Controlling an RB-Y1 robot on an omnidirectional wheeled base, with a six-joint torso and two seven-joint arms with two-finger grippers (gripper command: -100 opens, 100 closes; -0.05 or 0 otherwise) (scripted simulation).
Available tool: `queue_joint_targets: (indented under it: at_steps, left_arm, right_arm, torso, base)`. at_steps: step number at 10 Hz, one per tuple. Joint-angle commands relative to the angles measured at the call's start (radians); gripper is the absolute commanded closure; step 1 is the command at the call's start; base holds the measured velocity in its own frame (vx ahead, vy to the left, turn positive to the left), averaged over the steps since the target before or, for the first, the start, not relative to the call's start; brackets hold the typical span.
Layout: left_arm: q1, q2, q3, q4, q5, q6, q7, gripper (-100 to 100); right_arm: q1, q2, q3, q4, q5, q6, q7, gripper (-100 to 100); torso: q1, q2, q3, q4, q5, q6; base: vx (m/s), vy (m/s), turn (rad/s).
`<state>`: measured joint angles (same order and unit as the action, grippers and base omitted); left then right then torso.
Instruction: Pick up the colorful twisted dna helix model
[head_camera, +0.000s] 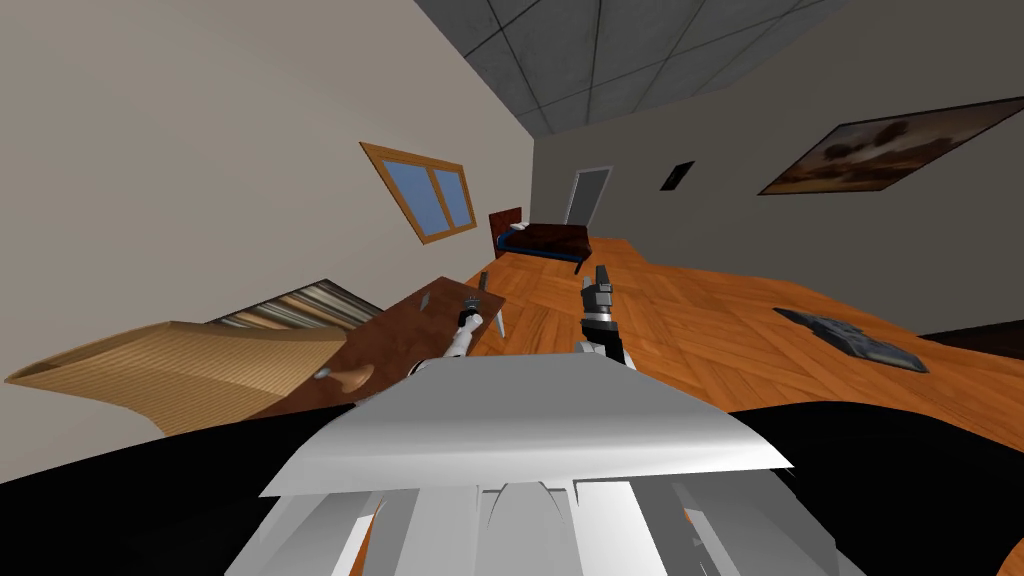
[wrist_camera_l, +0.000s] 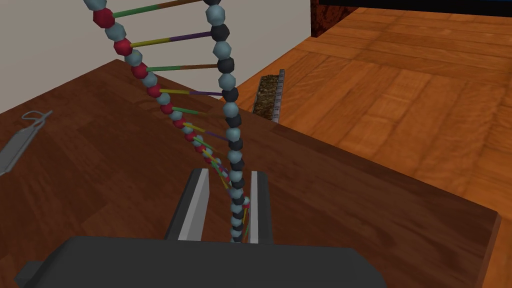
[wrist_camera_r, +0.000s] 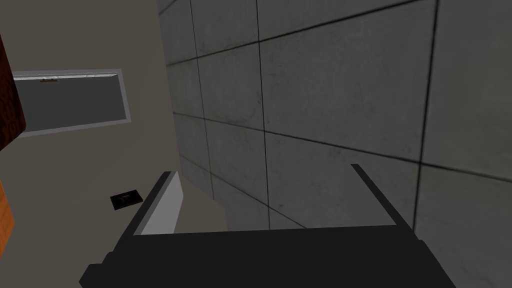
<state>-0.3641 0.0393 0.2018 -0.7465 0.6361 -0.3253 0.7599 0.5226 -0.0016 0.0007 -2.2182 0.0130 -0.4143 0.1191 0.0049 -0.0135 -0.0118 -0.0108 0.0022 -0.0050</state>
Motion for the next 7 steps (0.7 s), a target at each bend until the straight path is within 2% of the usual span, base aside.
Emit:
queue_joint_targets:
  at_steps: [1, 2, 3, 4, 5, 6, 7]
  left_arm:
    - [0.042, 0.015, -0.024, -0.050, 0.009, 0.005, 0.014, 100]
    - [0.042, 0.015, -0.024, -0.060, 0.009, 0.005, 0.014, 100]
    - [0.088, 0.032, -0.060, -0.103, 0.029, 0.040, 0.014, 100]
    - [0.115, 0.032, -0.060, -0.152, 0.029, 0.040, 0.014, 100]
    - [0.153, 0.048, -0.096, -0.187, 0.049, 0.076, 0.014, 100]
    - [0.184, 0.048, -0.096, -0.224, 0.049, 0.076, 0.014, 100]
    - [0.189, 0.048, -0.096, -0.252, 0.049, 0.076, 0.014, 100]
  right_arm:
    - [0.000, 0.000, 0.000, 0.000, 0.000, 0.000, 0.000, 0]
    - [0.000, 0.000, 0.000, 0.000, 0.000, 0.000, 0.000, 0]
    - [0.000, 0.000, 0.000, 0.000, 0.000, 0.000, 0.000, 0]
    - [0.000, 0.000, 0.000, 0.000, 0.000, 0.000, 0.000, 0]
    - [0.000, 0.000, 0.000, 0.000, 0.000, 0.000, 0.000, 0]
    - [0.000, 0.000, 0.000, 0.000, 0.000, 0.000, 0.000, 0]
    - [0.000, 0.000, 0.000, 0.000, 0.000, 0.000, 0.000, 0]
  torso:
    - [0.000, 0.000, 0.000, 0.000, 0.000, 0.000]
    - [0.001, 0.000, 0.000, 0.000, 0.000, 0.001]
    - [0.002, 0.002, 0.001, 0.001, 0.000, 0.001]
    - [0.002, 0.002, 0.001, 0.000, 0.000, 0.000]
    - [0.001, 0.002, 0.001, 0.000, 0.000, 0.001]
    - [0.000, 0.000, 0.000, -0.001, 0.000, 0.001]
    - [-0.001, 0.000, -0.001, -0.003, 0.001, 0.001]
  base:
    - [0.078, -0.058, 0.089]
    - [0.027, -0.026, 0.015]
    - [0.054, -0.043, 0.100]
    - [0.053, -0.057, 0.094]
    - [0.083, -0.063, 0.113]
    - [0.077, -0.078, 0.066]
    - [0.028, -0.047, 0.011]
